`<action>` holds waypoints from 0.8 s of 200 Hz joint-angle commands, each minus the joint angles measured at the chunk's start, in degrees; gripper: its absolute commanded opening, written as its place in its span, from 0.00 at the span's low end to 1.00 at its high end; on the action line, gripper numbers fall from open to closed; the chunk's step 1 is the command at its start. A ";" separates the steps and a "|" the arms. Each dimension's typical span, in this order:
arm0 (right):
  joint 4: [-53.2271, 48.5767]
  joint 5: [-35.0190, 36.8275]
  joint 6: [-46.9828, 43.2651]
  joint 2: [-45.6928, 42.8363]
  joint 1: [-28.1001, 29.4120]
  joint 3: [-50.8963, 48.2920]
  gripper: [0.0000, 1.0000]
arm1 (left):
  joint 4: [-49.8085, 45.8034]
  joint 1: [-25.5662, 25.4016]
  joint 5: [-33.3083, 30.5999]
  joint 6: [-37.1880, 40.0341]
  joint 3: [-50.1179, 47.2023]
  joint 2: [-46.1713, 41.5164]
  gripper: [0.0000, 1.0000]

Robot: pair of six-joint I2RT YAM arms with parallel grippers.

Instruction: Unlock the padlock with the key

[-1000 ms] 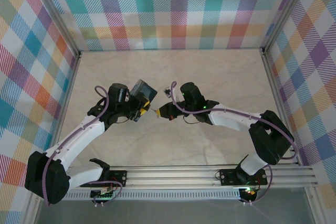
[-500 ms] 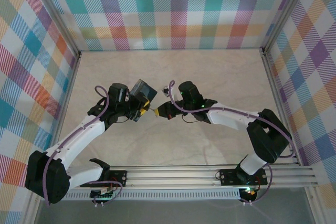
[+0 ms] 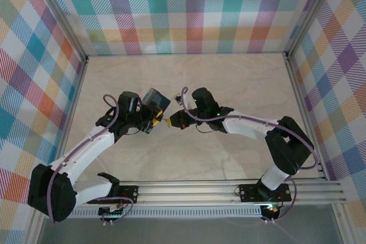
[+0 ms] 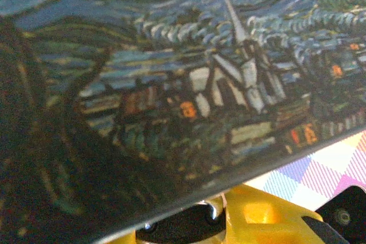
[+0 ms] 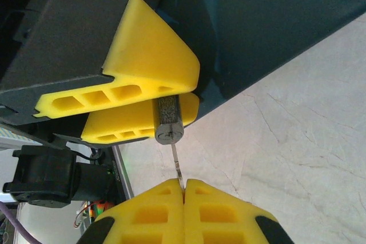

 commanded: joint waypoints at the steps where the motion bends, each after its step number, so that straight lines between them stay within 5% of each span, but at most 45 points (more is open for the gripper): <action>1: 3.53 0.70 -0.97 -0.34 1.29 2.39 0.00 | 1.32 -0.61 -0.16 -0.45 -0.45 -1.36 0.12; 125: 9.96 -0.44 2.39 2.13 3.46 5.10 0.00 | 4.82 -4.92 -1.78 -3.24 0.64 1.72 0.10; 160: 5.80 -0.06 0.83 -2.03 1.35 1.13 0.20 | 0.74 -2.87 -4.82 -2.62 1.19 -0.24 0.10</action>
